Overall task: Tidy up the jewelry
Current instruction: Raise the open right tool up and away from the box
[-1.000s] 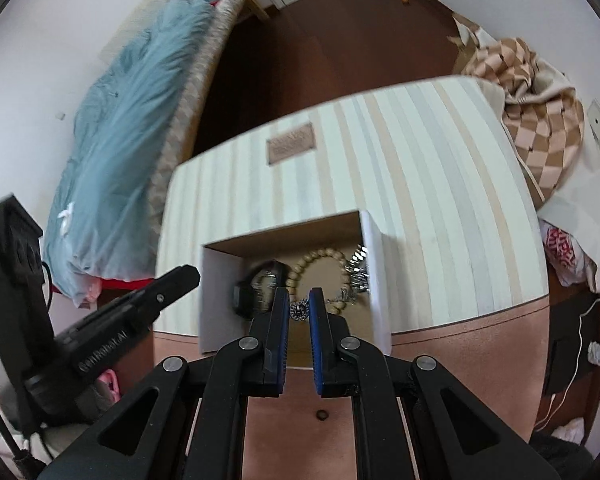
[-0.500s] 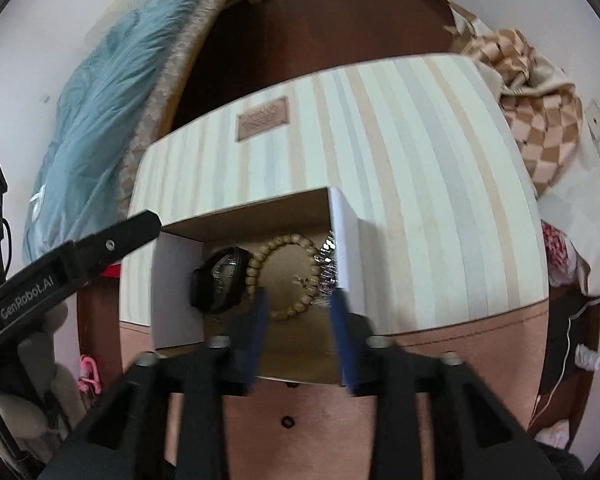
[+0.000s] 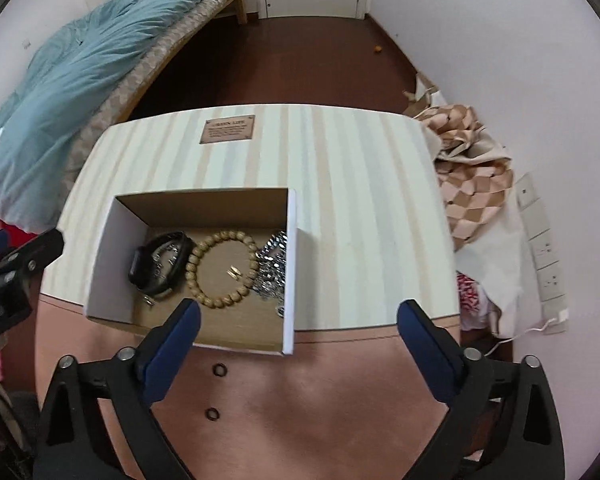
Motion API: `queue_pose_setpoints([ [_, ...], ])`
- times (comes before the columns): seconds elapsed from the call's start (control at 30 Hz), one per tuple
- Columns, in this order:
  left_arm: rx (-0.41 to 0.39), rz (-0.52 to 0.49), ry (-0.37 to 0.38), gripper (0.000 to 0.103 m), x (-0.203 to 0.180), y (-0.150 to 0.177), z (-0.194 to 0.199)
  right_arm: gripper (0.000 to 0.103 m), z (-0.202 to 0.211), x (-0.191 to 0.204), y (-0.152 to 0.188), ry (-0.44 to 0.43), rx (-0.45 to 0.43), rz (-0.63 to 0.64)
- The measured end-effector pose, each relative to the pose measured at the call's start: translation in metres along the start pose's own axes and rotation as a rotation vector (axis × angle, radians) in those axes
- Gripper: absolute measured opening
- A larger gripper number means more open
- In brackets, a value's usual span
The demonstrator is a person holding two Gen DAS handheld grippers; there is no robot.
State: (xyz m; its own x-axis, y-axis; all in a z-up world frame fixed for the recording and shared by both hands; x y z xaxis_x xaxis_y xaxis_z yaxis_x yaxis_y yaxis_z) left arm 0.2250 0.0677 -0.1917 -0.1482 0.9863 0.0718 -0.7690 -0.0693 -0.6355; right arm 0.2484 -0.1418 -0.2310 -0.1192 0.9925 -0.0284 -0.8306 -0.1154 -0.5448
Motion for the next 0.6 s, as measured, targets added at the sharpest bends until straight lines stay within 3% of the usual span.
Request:
queue_pose_setpoints([
  [0.3,-0.040,0.015,0.001,0.102,0.001,0.016,0.035,0.102,0.036,-0.009,0.011,0.028,-0.045,-0.007],
  [0.6,-0.111,0.015,0.017,0.102,-0.007,0.026,0.093,0.102,0.100,-0.007,0.014,0.035,-0.163,0.012],
])
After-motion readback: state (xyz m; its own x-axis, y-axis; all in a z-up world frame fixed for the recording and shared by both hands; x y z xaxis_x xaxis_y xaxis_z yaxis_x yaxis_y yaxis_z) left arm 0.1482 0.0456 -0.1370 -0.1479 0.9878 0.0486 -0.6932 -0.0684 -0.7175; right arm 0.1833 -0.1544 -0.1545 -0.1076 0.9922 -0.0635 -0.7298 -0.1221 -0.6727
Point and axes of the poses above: each gripper's, at about its wrist camera, not at the fingertips, and z roughly against the way its jaws point, x to its left, y to its underside, the point moved 8 cm from there along -z, roughly the way its jaws point, and after that the axes turned 9 degrees about -x, right-handed, at the moved point
